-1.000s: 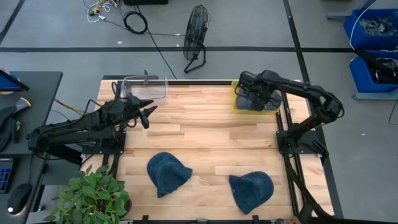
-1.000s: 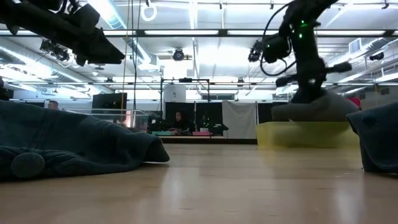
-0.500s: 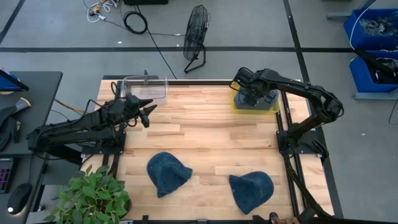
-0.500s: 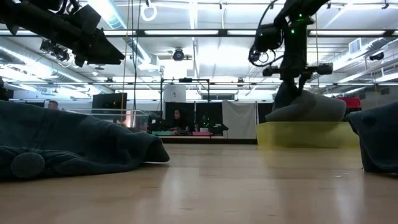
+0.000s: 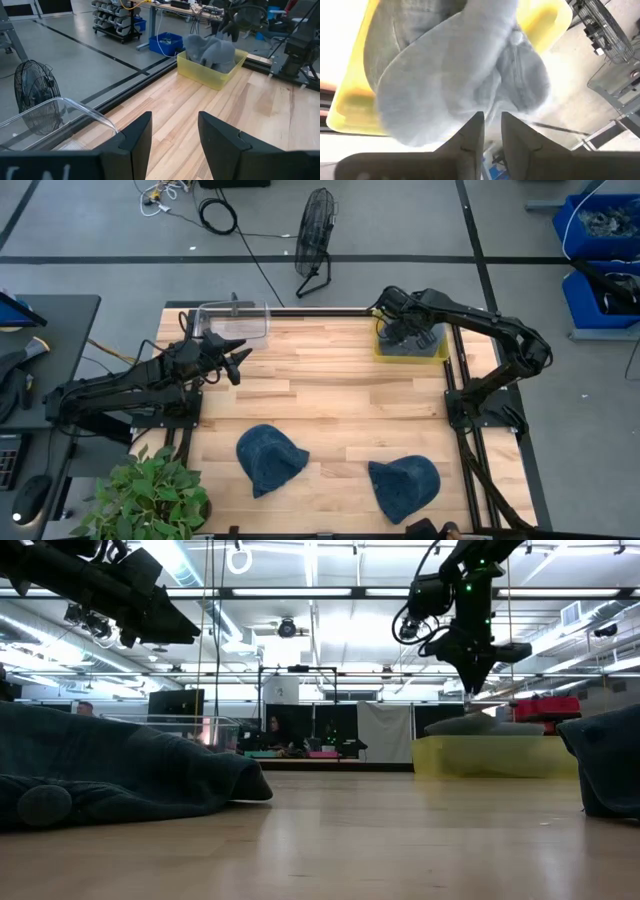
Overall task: Pick & Place hat
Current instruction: Put the black cap into the yellow bin
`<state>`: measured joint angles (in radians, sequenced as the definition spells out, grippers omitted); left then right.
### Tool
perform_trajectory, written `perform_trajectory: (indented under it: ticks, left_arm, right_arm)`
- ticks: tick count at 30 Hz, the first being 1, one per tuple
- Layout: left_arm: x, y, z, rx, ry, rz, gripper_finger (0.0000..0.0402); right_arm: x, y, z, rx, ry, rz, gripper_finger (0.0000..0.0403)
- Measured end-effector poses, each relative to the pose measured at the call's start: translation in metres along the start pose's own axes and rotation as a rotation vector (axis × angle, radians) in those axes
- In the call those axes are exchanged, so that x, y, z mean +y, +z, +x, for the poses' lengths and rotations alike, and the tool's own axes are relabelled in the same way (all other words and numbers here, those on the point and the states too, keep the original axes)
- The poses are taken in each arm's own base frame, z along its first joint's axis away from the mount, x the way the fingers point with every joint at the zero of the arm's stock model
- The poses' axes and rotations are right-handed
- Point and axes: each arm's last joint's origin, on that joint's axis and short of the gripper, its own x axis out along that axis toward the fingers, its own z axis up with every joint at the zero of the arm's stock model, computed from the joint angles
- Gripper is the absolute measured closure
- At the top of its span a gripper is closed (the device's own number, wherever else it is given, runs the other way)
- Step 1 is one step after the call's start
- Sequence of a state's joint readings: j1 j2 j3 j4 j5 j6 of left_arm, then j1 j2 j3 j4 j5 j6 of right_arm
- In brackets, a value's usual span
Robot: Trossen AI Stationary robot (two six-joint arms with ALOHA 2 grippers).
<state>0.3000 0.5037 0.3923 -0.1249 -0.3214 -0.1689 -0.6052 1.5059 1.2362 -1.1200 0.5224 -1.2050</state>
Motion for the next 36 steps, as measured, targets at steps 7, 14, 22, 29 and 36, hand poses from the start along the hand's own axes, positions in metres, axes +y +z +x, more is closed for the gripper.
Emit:
perform_trajectory:
  ticks: [7,14,22,29,36]
  left_arm:
    - [0.0,0.0,0.0,0.0,0.0,0.0,0.0236]
    - [0.0,0.0,0.0,0.0,0.0,0.0,0.0236]
    - [0.0,0.0,0.0,0.0,0.0,0.0,0.0236]
    - [0.0,0.0,0.0,0.0,0.0,0.035,0.0236]
    - [0.0,-0.001,0.0,0.006,-0.001,0.077,0.0236]
  right_arm:
    - [0.001,0.0,-0.003,0.152,-0.067,0.043,0.0335]
    - [0.011,0.013,-0.011,-0.036,0.053,0.302,0.0356]
    - [0.007,0.01,-0.034,-0.148,0.159,0.604,0.0398]
    - [-0.024,0.01,-0.01,-0.246,-0.13,0.868,0.04]
    - [-0.006,0.005,0.046,-0.251,-0.039,0.857,0.0401]
